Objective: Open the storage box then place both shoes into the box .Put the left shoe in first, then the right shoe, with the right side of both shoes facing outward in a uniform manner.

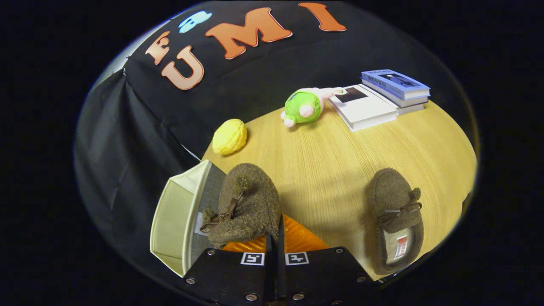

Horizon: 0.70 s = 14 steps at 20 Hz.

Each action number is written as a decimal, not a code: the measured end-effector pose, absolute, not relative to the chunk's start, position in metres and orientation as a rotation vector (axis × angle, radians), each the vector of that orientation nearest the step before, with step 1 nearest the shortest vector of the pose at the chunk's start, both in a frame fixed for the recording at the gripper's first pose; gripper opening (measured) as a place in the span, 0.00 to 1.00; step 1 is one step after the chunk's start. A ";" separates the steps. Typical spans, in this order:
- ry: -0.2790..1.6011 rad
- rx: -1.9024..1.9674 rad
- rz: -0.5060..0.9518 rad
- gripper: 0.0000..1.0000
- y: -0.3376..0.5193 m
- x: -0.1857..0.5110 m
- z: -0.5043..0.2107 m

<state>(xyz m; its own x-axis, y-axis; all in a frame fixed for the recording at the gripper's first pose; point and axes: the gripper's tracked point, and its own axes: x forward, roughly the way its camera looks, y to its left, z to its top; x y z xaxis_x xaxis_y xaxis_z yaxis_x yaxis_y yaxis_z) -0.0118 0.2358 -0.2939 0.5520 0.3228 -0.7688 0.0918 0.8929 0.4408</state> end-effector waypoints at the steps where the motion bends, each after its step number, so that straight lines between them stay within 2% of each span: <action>1: 0.972 0.468 0.159 0.04 0.242 -0.008 -0.282; 7: 0.903 0.484 0.246 0.03 0.297 0.011 -0.226; 14: 1.002 0.504 0.353 0.03 0.384 0.014 -0.225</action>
